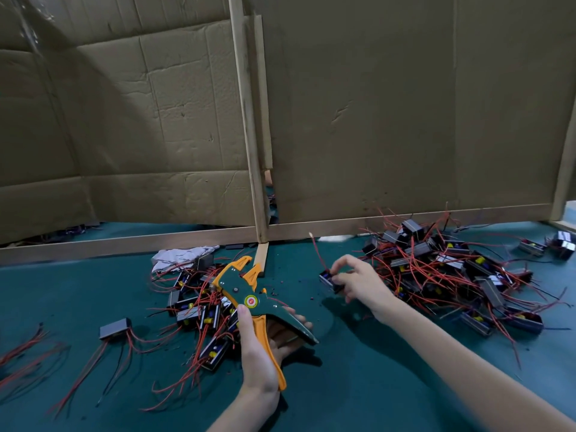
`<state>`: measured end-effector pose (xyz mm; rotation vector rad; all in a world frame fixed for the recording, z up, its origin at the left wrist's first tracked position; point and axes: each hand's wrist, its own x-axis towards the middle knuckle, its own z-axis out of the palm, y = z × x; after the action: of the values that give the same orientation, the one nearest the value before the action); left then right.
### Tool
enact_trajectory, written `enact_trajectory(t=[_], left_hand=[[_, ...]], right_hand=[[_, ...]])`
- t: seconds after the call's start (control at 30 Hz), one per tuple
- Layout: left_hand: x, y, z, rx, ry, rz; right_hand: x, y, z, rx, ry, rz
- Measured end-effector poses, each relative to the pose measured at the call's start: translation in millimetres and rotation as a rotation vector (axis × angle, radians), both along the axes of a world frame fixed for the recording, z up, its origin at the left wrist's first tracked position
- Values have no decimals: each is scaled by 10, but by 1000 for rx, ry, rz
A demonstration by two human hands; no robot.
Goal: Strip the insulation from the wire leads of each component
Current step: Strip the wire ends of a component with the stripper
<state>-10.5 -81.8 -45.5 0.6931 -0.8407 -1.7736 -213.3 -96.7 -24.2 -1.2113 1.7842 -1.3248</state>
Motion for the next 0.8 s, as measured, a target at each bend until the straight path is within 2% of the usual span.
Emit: enact_trajectory(t=[0.1,0.27,0.37,0.57,0.8], left_hand=[[-1,12,-26,-48,-58,90],[-6,2,-49,-83,-58,91],[-2,7,-45,-117,-84,103],[-13,-10,-51,-105,-62,104],[-10,-18,-64,-102,-49,86]], right_hand=[[-101,219,-35,66,24,50],[-33,443,-15,152,331,220],[13,461,12,110,503,230],[190,330,-32,-43,505,215],[373,282,-84,-79,650,360]])
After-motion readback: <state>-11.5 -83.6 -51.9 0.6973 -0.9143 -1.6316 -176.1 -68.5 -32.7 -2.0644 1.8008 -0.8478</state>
